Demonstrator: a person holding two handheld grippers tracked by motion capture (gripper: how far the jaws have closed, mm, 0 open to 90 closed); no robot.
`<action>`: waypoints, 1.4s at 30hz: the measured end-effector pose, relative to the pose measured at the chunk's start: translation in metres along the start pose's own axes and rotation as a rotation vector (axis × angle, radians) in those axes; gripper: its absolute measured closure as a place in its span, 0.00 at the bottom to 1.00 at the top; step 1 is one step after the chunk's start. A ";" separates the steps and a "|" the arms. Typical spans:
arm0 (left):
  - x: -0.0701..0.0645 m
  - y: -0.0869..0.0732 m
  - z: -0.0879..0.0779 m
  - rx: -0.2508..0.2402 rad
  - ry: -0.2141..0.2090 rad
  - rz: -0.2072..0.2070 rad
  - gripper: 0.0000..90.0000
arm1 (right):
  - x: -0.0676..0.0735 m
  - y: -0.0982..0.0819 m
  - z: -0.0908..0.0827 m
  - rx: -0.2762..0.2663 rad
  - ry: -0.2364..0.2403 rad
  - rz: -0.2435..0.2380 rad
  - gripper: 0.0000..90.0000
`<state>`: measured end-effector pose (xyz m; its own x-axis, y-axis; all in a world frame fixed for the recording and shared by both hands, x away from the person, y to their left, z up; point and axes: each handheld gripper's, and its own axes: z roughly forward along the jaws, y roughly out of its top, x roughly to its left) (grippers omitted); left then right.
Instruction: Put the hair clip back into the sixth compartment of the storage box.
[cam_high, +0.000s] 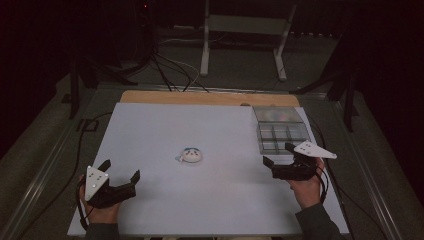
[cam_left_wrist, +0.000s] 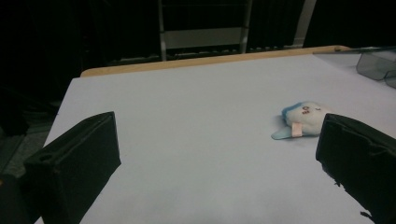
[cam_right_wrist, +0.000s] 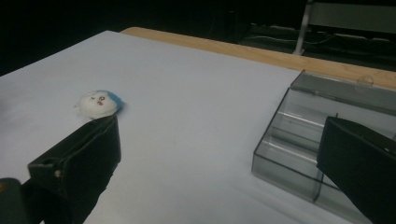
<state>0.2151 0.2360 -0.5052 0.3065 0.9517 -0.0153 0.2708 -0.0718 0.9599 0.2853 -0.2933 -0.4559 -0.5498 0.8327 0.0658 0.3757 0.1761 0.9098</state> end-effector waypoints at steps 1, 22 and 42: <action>0.000 0.000 0.000 0.002 0.003 0.000 0.01 | 0.000 0.001 0.002 -0.001 0.001 -0.001 0.00; -0.003 -0.002 0.003 0.012 0.032 0.002 0.01 | 0.024 0.021 0.052 0.047 0.021 0.028 0.00; -0.001 -0.003 0.005 0.021 0.010 -0.006 0.01 | 0.055 0.033 0.102 0.065 0.082 0.027 0.00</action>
<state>0.2187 0.2333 -0.5100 0.2958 0.9551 -0.0178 0.2921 -0.0727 0.9536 0.3432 -0.1881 -0.4642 -0.5970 0.7923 0.1259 0.4372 0.1897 0.8791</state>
